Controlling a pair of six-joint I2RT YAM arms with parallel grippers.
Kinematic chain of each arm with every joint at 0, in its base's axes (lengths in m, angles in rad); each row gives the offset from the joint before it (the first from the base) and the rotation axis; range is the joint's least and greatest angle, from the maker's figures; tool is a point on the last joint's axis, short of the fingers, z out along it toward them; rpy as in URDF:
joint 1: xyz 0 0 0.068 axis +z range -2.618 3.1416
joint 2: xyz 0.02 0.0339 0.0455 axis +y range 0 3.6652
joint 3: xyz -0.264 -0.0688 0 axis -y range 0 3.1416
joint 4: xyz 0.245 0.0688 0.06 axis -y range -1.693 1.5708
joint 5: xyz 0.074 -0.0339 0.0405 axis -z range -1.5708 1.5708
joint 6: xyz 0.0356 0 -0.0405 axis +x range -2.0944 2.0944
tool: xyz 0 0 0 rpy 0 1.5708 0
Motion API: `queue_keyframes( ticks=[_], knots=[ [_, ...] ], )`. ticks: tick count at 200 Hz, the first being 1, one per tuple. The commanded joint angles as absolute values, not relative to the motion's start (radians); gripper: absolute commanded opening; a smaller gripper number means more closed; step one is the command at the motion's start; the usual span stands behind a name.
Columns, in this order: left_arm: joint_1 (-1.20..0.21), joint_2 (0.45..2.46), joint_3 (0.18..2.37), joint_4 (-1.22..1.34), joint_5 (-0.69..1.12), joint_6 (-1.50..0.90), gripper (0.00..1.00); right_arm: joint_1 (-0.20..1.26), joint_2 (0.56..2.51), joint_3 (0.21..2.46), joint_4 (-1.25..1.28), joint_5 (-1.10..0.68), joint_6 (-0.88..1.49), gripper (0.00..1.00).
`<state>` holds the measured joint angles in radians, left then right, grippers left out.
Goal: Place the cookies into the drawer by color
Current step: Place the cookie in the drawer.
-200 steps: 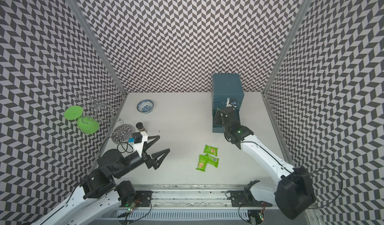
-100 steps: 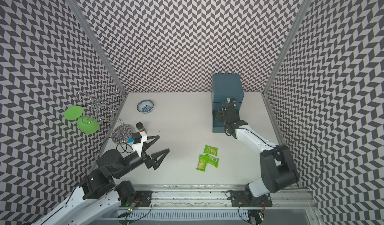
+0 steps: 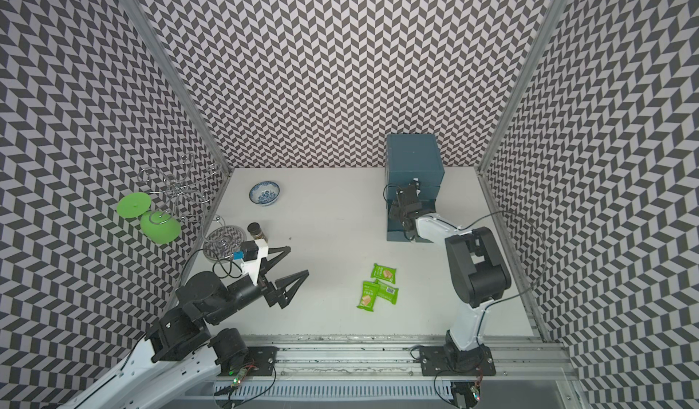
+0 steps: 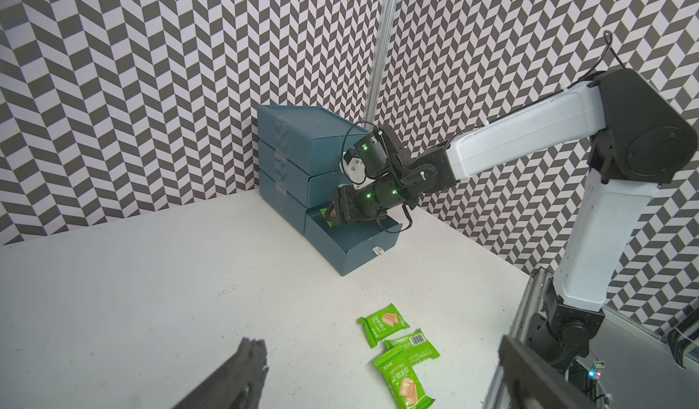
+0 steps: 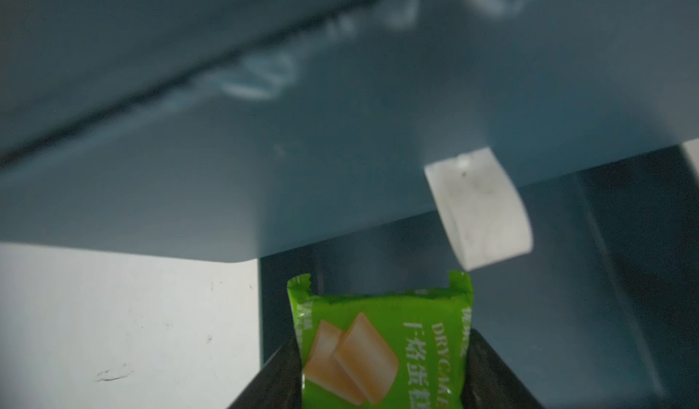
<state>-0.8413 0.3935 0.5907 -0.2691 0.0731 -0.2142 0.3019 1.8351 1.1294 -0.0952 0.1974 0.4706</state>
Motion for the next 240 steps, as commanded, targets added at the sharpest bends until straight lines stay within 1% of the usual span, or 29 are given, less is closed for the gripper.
queue_keyframes(
  ticks=[1, 44, 77, 117, 178, 240],
  knots=[
    [-0.833, 0.389, 0.585, -0.242, 0.078, -0.210, 0.99, 0.295, 1.862, 1.146, -0.033, 0.181, 0.462, 0.64],
    [-0.831, 0.396, 0.585, -0.242, 0.081, -0.210, 1.00, 0.294, 1.918, 1.179, -0.037, 0.186, 0.458, 0.65],
    [-0.831, 0.395, 0.586, -0.242, 0.078, -0.211, 1.00, 0.293, 1.940, 1.201, -0.053, 0.190, 0.453, 0.74],
    [-0.832, 0.396, 0.586, -0.244, 0.078, -0.211, 1.00, 0.293, 1.916, 1.203, -0.070, 0.199, 0.442, 0.77],
    [-0.833, 0.389, 0.586, -0.245, 0.078, -0.212, 1.00, 0.292, 1.776, 1.148, -0.092, 0.188, 0.437, 0.78],
    [-0.832, 0.387, 0.586, -0.245, 0.079, -0.212, 1.00, 0.295, 1.538, 1.078, -0.161, 0.158, 0.446, 0.78]
  ],
)
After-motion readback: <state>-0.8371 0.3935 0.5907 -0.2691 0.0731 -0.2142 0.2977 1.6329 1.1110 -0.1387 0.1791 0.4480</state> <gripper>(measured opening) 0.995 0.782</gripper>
